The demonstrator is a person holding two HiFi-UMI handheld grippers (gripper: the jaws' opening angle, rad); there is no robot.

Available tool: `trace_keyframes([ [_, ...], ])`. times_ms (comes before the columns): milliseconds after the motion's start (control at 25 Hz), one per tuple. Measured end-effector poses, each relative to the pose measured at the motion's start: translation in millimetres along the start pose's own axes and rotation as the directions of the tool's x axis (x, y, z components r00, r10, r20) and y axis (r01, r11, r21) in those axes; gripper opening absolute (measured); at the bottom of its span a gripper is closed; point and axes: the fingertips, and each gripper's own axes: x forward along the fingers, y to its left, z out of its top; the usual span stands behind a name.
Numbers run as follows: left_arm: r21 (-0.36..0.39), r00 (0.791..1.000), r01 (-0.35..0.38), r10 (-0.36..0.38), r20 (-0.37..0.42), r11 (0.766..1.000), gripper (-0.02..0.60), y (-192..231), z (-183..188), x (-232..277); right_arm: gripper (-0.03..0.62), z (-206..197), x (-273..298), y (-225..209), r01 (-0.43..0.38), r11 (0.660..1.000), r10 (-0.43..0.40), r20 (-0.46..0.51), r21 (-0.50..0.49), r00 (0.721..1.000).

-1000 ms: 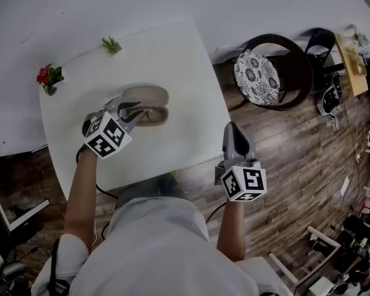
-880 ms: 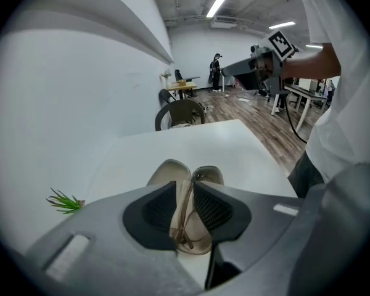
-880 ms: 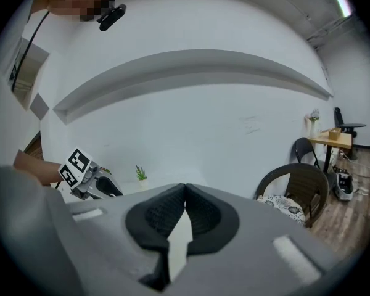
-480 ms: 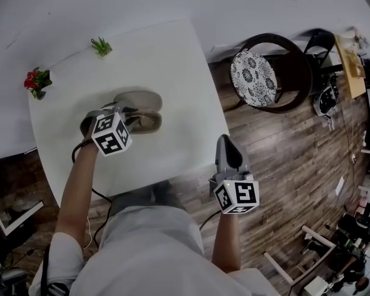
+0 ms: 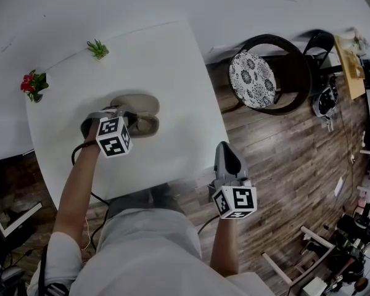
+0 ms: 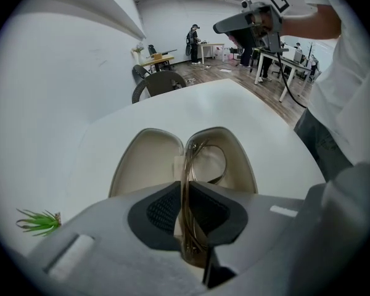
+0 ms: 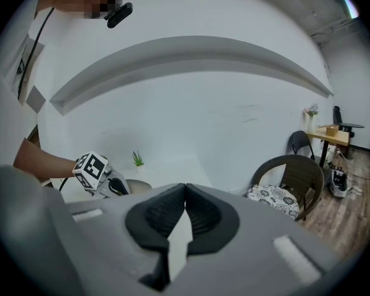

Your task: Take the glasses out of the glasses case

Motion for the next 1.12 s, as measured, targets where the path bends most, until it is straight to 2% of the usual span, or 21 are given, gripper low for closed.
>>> trace_keyframes([
  [240, 0.004, 1.000, -0.011, 0.011, -0.003, 1.000, 0.026, 0, -1, 1, 0.003, -1, -3, 0, 0.000, 1.000, 0.000, 0.003, 0.005, 1.000],
  [360, -0.006, 0.999, -0.041, 0.041, 0.017, 0.999, 0.026, 3, 3, -7, 0.003, 0, -5, 2, -0.004, 1.000, 0.004, 0.011, 0.008, 1.000],
  [520, -0.060, 0.992, -0.109, 0.113, 0.059, 0.992, 0.025, 14, 9, -27, 0.003, 2, -10, 6, -0.015, 1.000, 0.015, 0.027, 0.013, 1.000],
  [680, -0.147, 0.975, -0.178, 0.195, 0.106, 0.973, 0.025, 26, 16, -55, 0.003, 9, -14, 13, -0.035, 0.999, 0.034, 0.052, 0.012, 0.998],
  [800, -0.224, 0.957, -0.227, 0.260, 0.130, 0.948, 0.025, 31, 18, -77, 0.003, 15, -19, 19, -0.058, 0.998, 0.057, 0.070, 0.011, 0.996],
  [920, -0.318, 0.932, -0.257, 0.322, 0.170, 0.912, 0.025, 34, 19, -103, 0.003, 19, -24, 27, -0.082, 0.997, 0.081, 0.087, 0.009, 0.993],
  [1000, -0.388, 0.907, -0.276, 0.372, 0.199, 0.880, 0.025, 34, 19, -123, 0.003, 24, -27, 33, -0.096, 0.995, 0.095, 0.102, 0.004, 0.990],
  [1120, -0.490, 0.855, -0.318, 0.469, 0.223, 0.812, 0.025, 35, 18, -158, 0.003, 33, -34, 41, -0.103, 0.995, 0.102, 0.128, -0.005, 0.987],
])
